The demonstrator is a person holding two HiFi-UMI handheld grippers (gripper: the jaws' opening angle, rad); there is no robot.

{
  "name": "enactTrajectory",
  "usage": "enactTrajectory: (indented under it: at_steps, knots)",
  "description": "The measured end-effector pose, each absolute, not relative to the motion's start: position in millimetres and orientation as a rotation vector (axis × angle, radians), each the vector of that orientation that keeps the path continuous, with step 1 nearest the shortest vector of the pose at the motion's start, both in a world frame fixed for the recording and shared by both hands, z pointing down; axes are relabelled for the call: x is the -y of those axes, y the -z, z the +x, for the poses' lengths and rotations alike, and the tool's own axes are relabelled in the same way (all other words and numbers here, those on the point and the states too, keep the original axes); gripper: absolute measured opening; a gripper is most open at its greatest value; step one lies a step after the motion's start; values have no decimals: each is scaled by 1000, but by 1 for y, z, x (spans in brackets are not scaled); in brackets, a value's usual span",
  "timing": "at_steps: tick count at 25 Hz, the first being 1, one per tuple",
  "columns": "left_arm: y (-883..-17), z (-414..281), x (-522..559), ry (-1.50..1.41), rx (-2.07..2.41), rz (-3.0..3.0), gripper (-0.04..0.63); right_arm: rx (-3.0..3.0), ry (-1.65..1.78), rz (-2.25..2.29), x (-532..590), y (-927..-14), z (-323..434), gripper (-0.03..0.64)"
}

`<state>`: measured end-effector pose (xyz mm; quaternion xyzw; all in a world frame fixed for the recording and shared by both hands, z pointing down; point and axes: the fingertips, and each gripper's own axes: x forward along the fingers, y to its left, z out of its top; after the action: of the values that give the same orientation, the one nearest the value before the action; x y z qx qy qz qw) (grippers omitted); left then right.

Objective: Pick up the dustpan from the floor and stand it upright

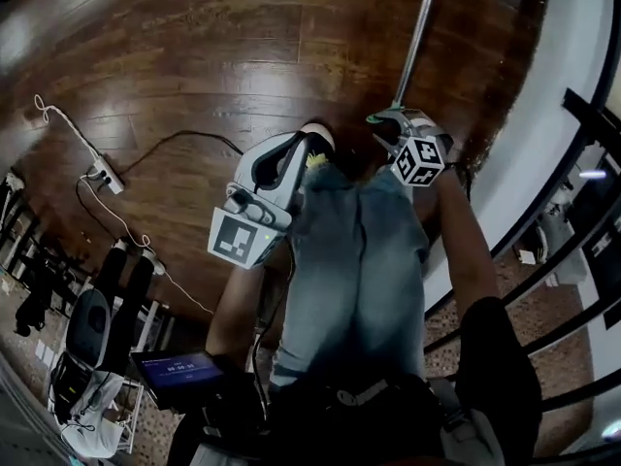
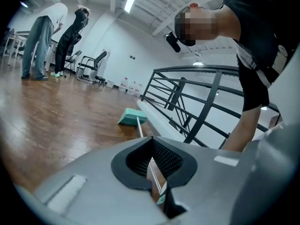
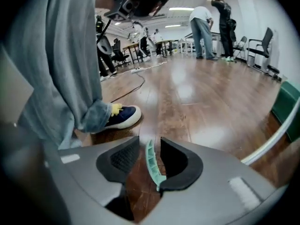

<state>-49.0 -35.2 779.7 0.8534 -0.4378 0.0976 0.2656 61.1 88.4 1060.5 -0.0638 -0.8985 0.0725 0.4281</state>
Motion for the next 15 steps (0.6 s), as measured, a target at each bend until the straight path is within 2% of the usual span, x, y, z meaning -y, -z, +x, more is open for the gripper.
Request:
enactTrajectory:
  at_steps: [6, 7, 8, 10, 13, 15]
  knots:
    - [-790, -52, 22, -295, 1169, 2291, 18, 2160, 25, -256, -106, -1109, 66, 156]
    - [-789, -53, 20, -298, 1165, 2292, 18, 2136, 51, -253, -104, -1114, 66, 134]
    - [-788, -54, 19, -301, 1164, 2291, 18, 2115, 68, -257, -102, -1119, 66, 81]
    - [-789, -58, 18, -302, 1174, 2284, 18, 2110, 56, -275, -101, -1118, 60, 77]
    - [-786, -64, 14, -283, 1187, 2271, 18, 2206, -21, -232, -97, -1084, 40, 72]
    - [-755, -62, 16, -259, 1184, 2274, 18, 2286, -103, -171, -89, -1022, 30, 66]
